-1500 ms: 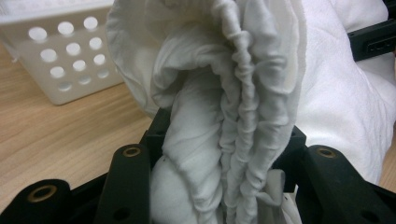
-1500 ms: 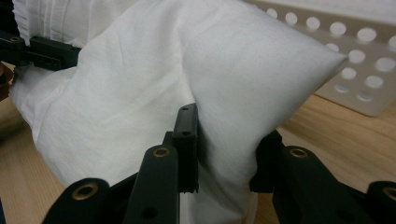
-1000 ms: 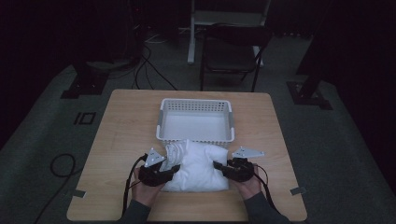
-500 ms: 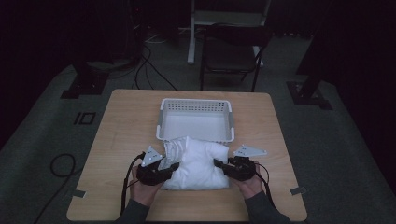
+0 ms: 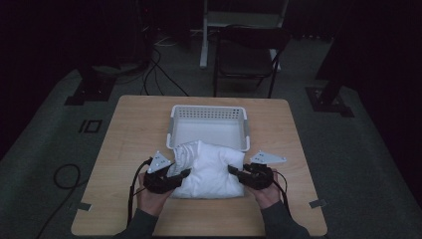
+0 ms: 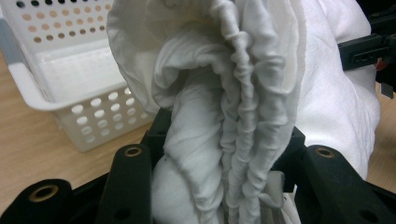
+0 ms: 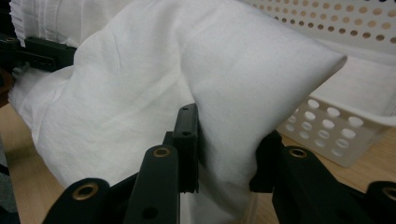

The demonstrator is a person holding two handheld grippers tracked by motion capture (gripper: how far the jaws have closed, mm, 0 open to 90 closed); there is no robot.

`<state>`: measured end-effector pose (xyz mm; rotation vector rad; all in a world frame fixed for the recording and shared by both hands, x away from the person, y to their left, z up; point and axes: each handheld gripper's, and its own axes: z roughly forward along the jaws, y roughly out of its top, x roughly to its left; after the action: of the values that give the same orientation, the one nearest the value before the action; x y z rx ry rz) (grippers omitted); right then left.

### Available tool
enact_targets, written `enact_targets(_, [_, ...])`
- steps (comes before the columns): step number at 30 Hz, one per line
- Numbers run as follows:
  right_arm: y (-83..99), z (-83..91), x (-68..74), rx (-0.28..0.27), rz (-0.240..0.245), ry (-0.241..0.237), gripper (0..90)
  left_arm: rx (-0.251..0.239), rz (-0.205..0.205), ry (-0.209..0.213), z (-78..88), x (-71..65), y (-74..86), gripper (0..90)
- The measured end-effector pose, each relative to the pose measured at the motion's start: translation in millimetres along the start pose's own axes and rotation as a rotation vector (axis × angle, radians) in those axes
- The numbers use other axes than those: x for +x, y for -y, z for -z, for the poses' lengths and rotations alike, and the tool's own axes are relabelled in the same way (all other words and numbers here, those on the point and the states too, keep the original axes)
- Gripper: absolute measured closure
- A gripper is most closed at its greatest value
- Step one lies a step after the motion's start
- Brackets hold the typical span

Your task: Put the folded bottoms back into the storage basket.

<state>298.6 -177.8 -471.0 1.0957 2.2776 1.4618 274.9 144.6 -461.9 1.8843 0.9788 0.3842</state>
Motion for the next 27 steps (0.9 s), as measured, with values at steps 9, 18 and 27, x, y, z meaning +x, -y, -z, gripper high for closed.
enact_targets(9, [-11.8, 3.9, -1.0, -0.02, 0.016, 0.013, 70.5, -0.022, -0.021, -0.004, 0.6, 2.7, -13.3, 54.5])
enact_targets(18, [-25.4, 4.2, -3.4, -0.044, 0.02, 0.023, 70.5, -0.036, -0.029, 0.006, 1.0, 10.4, -26.0, 54.5])
enact_targets(27, [-34.6, 5.7, -6.1, -0.063, 0.021, 0.034, 70.6, -0.045, -0.046, -0.001, 0.7, 11.3, -37.4, 54.6])
